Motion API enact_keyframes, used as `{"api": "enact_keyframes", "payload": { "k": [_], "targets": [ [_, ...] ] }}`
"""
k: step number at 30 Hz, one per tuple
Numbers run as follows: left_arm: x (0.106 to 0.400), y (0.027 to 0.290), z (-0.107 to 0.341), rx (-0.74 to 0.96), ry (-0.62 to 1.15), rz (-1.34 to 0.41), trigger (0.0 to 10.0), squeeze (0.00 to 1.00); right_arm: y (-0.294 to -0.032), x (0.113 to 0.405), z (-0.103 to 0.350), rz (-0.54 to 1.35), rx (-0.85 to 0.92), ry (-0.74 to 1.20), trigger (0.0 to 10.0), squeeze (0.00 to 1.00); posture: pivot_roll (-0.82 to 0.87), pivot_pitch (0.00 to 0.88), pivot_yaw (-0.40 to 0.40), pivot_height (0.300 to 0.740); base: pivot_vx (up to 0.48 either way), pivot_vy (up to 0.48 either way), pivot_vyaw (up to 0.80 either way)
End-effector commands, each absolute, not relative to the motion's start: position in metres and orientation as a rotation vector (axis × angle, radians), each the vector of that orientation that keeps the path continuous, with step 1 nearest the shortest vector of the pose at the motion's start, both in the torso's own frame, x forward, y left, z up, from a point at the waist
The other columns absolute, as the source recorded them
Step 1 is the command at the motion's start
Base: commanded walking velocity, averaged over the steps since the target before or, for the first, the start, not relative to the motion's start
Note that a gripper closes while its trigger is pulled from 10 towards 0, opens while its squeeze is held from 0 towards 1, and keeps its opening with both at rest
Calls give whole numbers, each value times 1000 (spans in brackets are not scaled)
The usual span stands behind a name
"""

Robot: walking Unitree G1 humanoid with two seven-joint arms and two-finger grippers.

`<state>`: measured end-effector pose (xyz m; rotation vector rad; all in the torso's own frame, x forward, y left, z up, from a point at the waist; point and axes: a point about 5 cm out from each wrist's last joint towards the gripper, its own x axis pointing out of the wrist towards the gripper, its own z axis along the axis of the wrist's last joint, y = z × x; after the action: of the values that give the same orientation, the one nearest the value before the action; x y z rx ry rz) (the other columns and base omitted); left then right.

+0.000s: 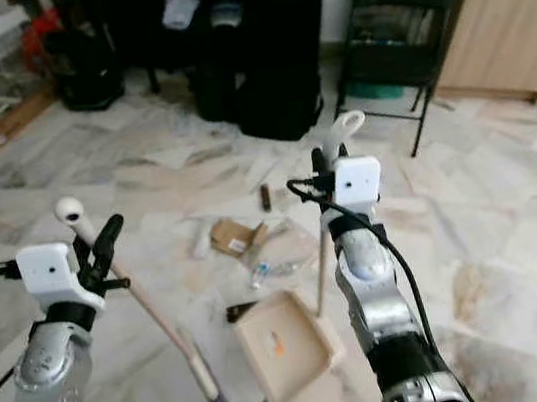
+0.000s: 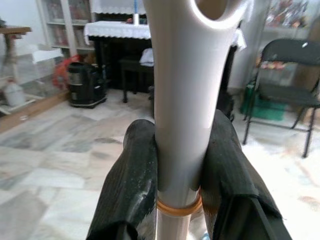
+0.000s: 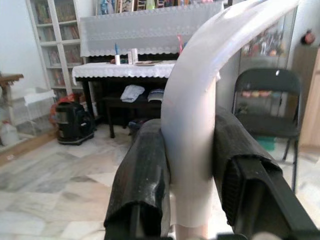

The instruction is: Sweep floor

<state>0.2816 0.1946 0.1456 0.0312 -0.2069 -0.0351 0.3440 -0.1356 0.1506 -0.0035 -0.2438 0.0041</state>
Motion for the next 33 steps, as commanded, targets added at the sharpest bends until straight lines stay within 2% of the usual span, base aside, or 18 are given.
{"api": "enact_keyframes", "payload": {
  "k": [1, 6, 33],
  "targets": [
    [281, 187, 153, 39, -255, -61, 10000, 0, -143, 345, 161, -19, 5, -291, 10000, 0, 10, 48, -10, 740, 0, 0, 0],
    [282, 188, 154, 45, -251, -59, 10000, 0, -143, 345, 161, -20, 4, -293, 10000, 0, 7, 48, -8, 740, 50, 0, 0],
    [283, 189, 155, 46, -257, -64, 10000, 0, -145, 343, 161, -36, -6, -302, 10000, 0, 1, 48, -1, 740, 315, 0, 0]
  ]
}}
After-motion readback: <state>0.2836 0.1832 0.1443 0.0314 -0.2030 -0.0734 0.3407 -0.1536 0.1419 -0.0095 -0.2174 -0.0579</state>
